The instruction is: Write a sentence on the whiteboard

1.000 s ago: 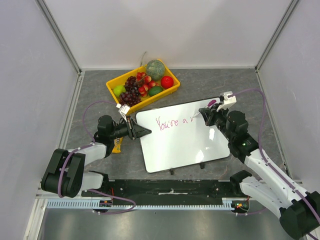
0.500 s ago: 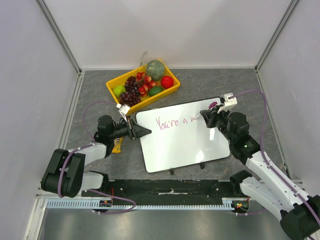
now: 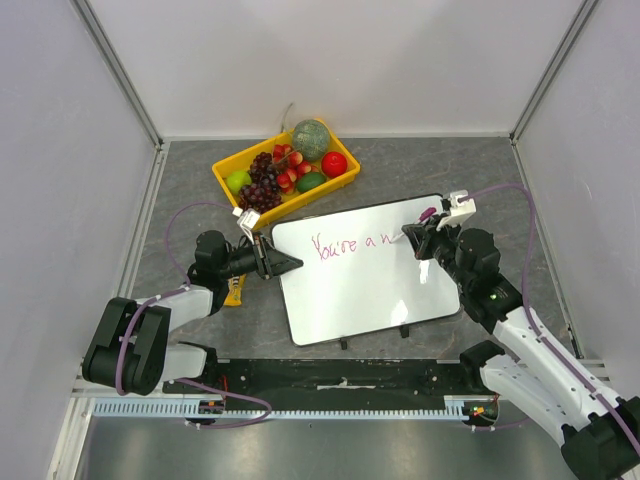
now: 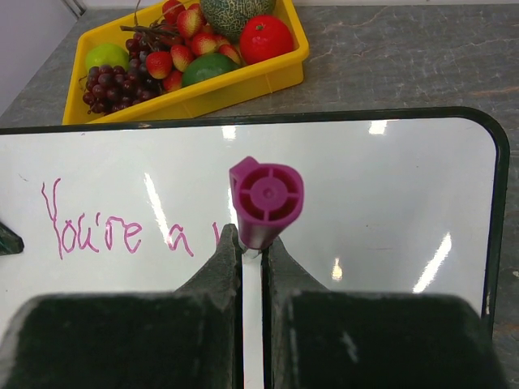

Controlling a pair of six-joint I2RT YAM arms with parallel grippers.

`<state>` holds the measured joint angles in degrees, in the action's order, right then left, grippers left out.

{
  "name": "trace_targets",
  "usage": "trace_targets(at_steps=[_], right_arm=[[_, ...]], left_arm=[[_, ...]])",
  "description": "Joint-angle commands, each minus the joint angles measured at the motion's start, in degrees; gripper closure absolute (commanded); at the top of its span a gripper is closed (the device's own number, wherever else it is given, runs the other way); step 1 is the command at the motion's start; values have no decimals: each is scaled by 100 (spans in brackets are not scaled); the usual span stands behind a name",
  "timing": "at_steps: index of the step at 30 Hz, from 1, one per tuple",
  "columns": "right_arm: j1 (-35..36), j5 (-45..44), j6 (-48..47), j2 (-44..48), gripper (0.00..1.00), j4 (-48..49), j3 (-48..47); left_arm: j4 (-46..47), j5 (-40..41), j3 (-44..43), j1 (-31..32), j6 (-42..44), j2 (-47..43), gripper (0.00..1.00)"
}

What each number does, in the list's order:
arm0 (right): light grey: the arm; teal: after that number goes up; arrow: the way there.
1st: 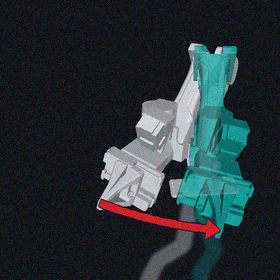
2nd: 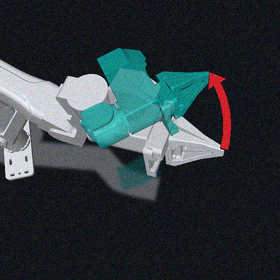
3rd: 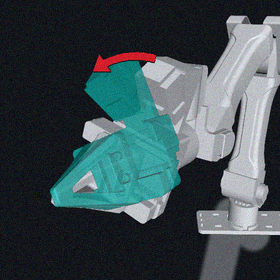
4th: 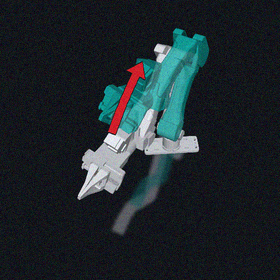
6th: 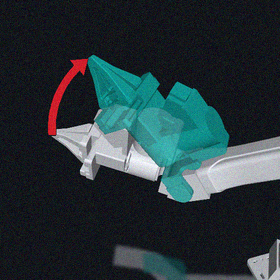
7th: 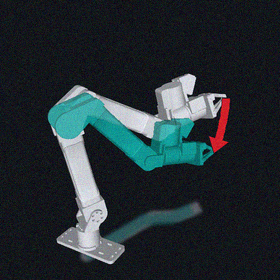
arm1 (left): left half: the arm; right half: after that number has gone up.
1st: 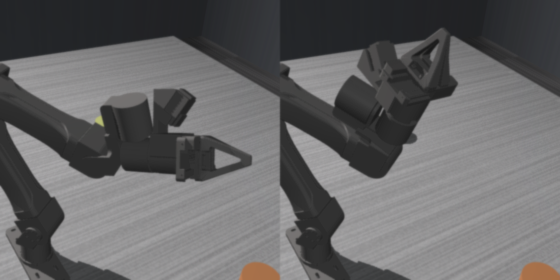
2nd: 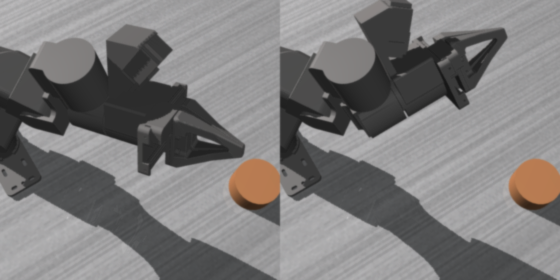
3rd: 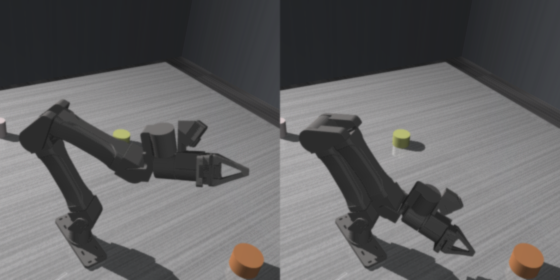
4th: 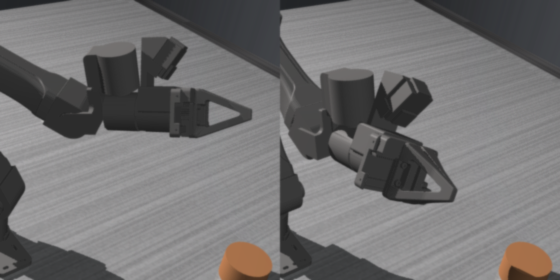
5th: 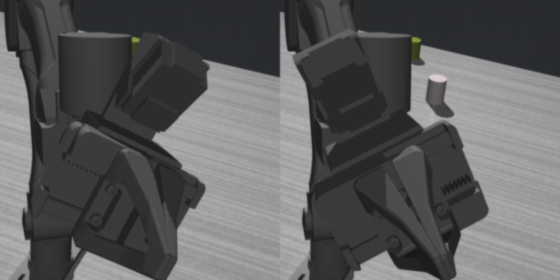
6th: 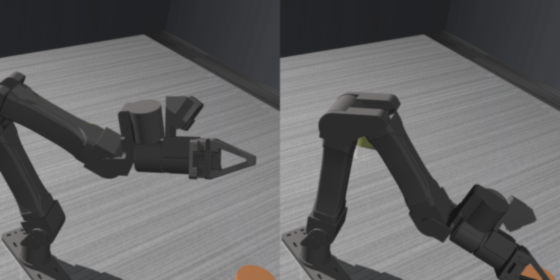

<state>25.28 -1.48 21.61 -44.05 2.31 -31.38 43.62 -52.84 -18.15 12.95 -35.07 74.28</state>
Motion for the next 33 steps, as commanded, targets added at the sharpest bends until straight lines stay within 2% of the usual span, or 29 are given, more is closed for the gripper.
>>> trace_targets(at_steps=[1, 19, 33], right_arm=[[-23, -318, -104, -103, 100, 24, -140], [-14, -292, -7, -569, 100, 376, -589], [-23, 130, 186, -121, 100, 235, -721]], left_arm=[[-336, 230, 66, 111, 1064, 139, 98], [-345, 221, 75, 120, 1064, 130, 98], [-345, 230, 66, 120, 1072, 139, 98]])
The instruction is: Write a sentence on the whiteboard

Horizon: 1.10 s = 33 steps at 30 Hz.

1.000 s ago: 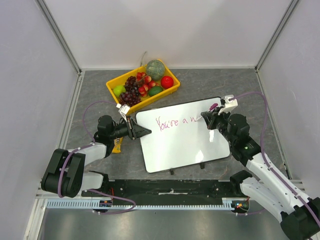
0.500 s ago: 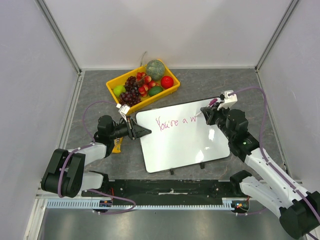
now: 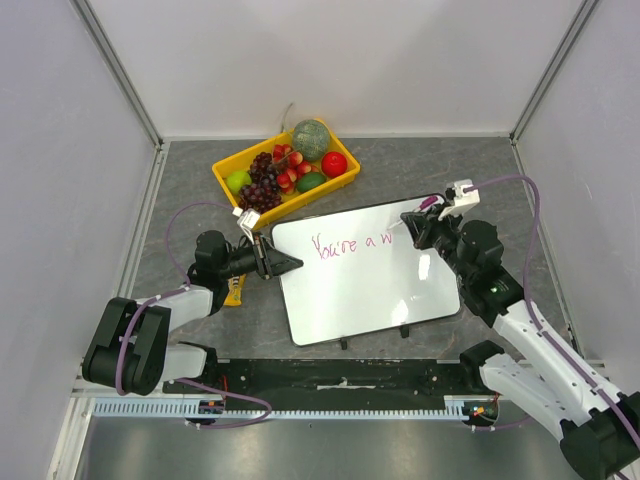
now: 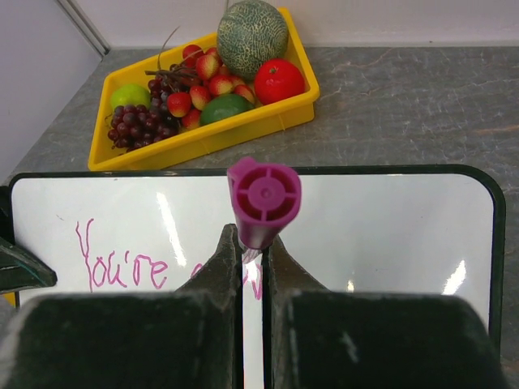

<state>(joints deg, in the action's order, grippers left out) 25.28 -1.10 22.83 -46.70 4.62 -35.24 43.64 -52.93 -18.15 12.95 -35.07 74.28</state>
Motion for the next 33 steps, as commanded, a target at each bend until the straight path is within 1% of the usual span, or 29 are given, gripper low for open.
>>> trace_targets(at_steps=[1, 6, 15, 33], right_arm=[[-23, 49, 46, 161, 100, -5, -334], [-14, -320, -103, 108, 100, -102, -308], [-14, -417, -103, -32, 100, 127, -88], [-5, -549, -182, -76, 100, 127, 325]], left_arm=[[-347, 239, 66, 120, 1072, 139, 98], [-347, 221, 66, 120, 1072, 131, 98], [-347, 221, 66, 120, 1072, 139, 98], [-347, 221, 75, 120, 1081, 122, 98]])
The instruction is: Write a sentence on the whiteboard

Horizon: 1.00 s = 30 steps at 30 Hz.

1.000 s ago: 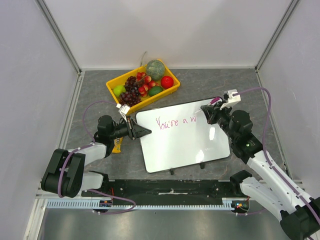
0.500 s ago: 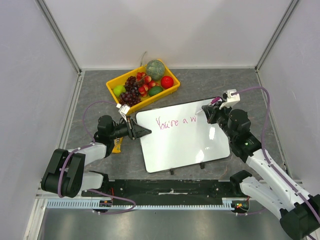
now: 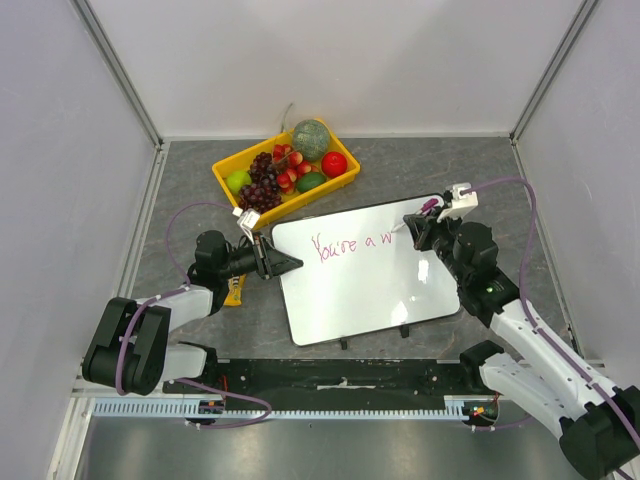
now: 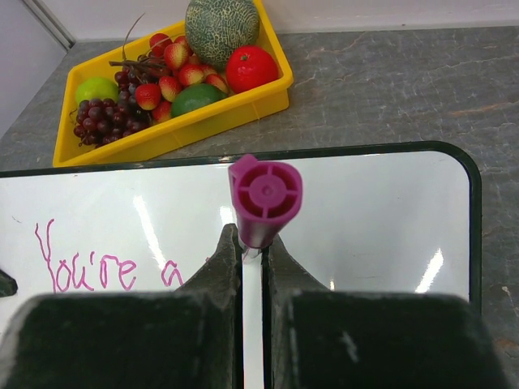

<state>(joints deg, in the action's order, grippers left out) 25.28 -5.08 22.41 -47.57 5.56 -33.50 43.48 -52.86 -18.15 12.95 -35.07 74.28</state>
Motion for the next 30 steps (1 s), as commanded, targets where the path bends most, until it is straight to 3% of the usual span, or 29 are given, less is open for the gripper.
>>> trace_targets(at_steps=[1, 20, 30], right_arm=[[-23, -142, -141, 28, 100, 7, 176], [-14, 33, -185, 389, 100, -460, 353], [-14, 253, -106, 617, 100, -469, -86]], left_arm=[[-332, 224, 66, 120, 1081, 130, 98], [-323, 215, 57, 129, 1081, 148, 98], [-332, 215, 57, 138, 1081, 157, 98]])
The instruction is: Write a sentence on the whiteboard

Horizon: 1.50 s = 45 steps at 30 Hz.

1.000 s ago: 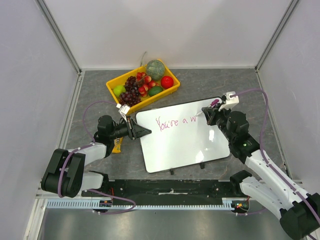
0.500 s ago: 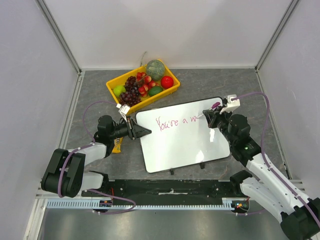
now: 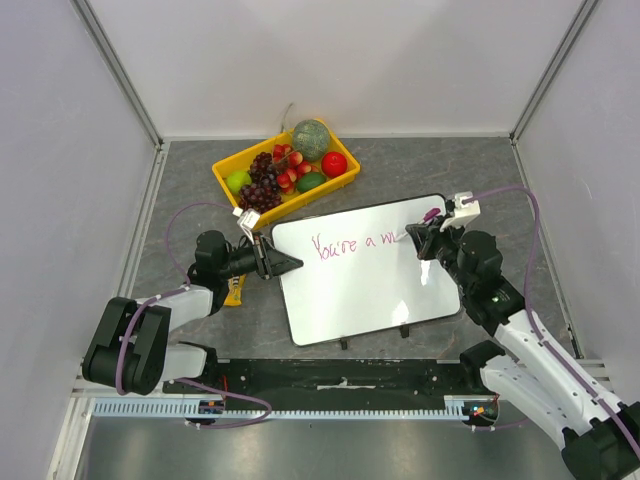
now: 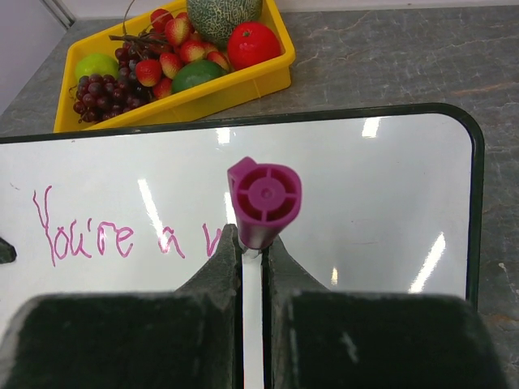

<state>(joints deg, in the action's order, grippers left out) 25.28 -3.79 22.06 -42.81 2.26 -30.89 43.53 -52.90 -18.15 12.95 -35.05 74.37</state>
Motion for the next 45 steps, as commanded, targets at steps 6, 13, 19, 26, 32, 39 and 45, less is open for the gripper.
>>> trace_targets(at_steps=[6, 13, 19, 26, 32, 39, 45], right_arm=[[-14, -25, -53, 80, 100, 90, -567], [-14, -183, -9, -377, 100, 380, -690], [-23, -262, 17, -606, 100, 547, -655], [-23, -350, 17, -641, 100, 547, -576], [-23, -245, 26, -431, 100, 495, -558], [-23, -227, -27, -237, 100, 319, -532], [-23, -280, -71, -272, 100, 301, -409]], left_arm=[[-328, 228, 57, 146, 1079, 166, 98], [-336, 210, 57, 146, 1088, 140, 98], [-328, 210, 57, 146, 1079, 139, 98], [-327, 210, 49, 146, 1079, 157, 98], [-328, 210, 57, 146, 1079, 148, 98], [-336, 219, 57, 146, 1079, 148, 98], [-336, 219, 57, 155, 1079, 148, 98]])
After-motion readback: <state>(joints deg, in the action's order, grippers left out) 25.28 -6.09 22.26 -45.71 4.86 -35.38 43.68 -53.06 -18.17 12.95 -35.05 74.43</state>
